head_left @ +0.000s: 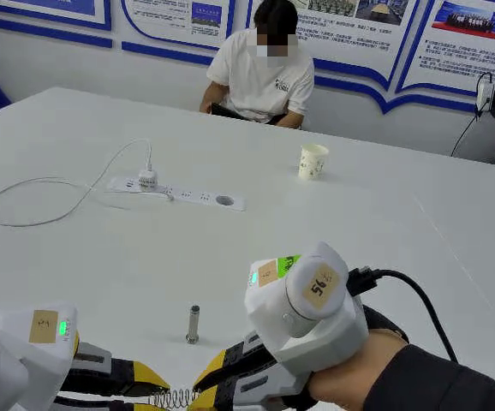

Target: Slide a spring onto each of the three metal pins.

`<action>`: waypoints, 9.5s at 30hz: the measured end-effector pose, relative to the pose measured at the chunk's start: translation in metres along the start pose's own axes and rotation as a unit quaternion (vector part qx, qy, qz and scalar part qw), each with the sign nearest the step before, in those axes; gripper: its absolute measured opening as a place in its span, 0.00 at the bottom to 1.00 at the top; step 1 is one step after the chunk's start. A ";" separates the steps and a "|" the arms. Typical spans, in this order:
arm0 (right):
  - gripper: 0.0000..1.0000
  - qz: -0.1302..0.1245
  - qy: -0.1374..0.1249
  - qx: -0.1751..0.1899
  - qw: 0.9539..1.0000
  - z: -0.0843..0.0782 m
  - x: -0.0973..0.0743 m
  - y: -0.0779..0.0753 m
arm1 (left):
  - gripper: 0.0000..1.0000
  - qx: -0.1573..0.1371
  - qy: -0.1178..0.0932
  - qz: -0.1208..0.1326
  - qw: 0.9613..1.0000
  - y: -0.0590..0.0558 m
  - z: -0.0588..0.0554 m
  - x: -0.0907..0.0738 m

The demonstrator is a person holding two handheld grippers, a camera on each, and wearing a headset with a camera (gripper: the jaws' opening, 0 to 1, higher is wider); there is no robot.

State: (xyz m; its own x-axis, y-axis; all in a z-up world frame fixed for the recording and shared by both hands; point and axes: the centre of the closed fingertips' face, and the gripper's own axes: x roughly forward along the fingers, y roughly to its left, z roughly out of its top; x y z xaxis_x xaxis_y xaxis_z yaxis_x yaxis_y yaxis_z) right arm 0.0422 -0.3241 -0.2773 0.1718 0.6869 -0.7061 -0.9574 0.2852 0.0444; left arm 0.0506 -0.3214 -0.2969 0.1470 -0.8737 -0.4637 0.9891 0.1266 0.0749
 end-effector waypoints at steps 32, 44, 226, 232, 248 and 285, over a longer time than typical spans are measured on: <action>0.11 -0.034 -0.086 -0.031 0.995 0.055 -0.005 -0.003 | 0.11 -0.024 -0.036 0.008 0.999 0.004 0.022 0.000; 0.11 -0.041 -0.091 -0.027 0.995 0.057 -0.009 -0.007 | 0.17 -0.038 -0.049 0.020 0.998 0.009 0.025 -0.002; 0.27 -0.179 -0.104 0.061 0.976 -0.015 -0.027 -0.082 | 0.58 -0.116 -0.070 0.085 0.987 0.032 0.013 -0.022; 0.28 -0.182 -0.106 0.060 0.976 -0.020 -0.035 -0.075 | 0.59 -0.116 -0.070 0.087 0.987 0.032 0.013 -0.023; 0.32 -0.198 -0.112 0.077 0.971 -0.040 -0.060 -0.069 | 0.60 -0.117 -0.071 0.089 0.987 0.031 0.015 -0.025; 0.43 -0.271 -0.127 0.129 0.945 -0.119 -0.136 -0.082 | 0.65 -0.121 -0.063 0.083 0.987 0.028 0.011 -0.021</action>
State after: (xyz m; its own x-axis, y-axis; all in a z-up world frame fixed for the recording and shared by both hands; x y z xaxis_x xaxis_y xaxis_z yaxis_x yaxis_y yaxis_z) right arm 0.0694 -0.5208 -0.2691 0.7029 0.5218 -0.4834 -0.6296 0.7726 -0.0815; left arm 0.0749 -0.3048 -0.2753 0.3194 -0.8816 -0.3476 0.9267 0.3672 -0.0799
